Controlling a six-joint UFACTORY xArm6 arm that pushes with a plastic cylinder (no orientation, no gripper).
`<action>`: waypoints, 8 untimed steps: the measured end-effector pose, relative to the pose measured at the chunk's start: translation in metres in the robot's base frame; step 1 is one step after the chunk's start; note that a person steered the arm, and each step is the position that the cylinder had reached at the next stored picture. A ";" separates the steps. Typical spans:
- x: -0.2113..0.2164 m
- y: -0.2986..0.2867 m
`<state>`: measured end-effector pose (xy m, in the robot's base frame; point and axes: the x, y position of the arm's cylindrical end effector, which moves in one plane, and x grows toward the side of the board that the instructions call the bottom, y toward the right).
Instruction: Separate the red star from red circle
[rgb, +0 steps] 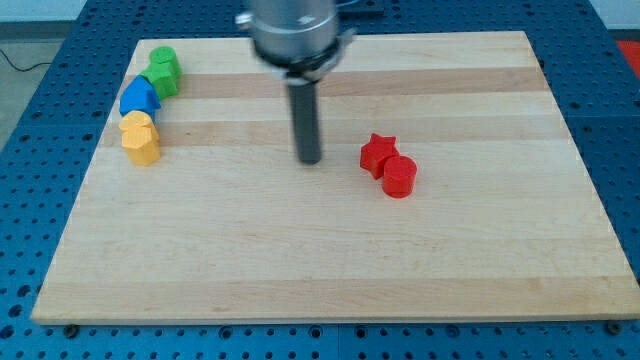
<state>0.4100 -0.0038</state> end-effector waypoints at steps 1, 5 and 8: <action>-0.047 0.073; -0.008 0.073; 0.008 0.086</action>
<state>0.4182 0.0827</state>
